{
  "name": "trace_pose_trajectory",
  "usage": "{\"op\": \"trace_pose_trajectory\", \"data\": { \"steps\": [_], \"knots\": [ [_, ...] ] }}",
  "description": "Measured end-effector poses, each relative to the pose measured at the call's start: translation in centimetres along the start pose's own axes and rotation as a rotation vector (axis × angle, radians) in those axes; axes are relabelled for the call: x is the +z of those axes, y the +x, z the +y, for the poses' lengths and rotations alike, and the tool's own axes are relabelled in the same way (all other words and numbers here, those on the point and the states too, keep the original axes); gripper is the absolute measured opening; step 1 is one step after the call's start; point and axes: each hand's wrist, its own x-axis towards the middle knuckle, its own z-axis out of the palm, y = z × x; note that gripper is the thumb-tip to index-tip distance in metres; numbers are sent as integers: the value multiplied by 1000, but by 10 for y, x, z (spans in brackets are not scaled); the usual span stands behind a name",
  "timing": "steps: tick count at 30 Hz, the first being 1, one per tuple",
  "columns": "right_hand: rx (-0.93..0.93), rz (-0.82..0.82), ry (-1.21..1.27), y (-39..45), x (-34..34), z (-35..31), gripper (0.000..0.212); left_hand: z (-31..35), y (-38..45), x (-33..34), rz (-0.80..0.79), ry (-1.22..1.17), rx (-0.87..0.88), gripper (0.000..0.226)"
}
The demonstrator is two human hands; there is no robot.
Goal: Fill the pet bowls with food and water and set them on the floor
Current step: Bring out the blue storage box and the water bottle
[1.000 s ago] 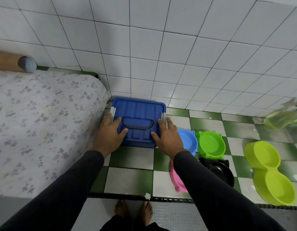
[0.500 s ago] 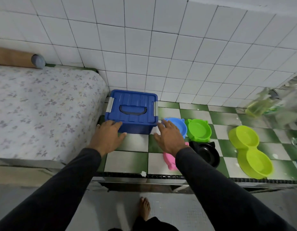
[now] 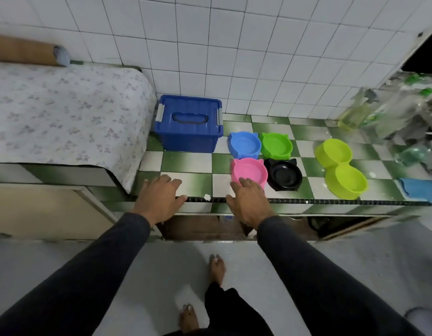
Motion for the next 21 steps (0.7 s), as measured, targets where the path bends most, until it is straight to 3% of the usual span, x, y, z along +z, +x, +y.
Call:
{"op": "trace_pose_trajectory", "data": {
  "steps": [11, 21],
  "knots": [
    [43, -82, 107, -92, 43, 44, 40, 66, -71, 54, -98, -10, 10, 55],
    [55, -240, 102, -137, 93, 111, 55, 127, -96, 127, -217, -56, -51, 57]
  ]
}}
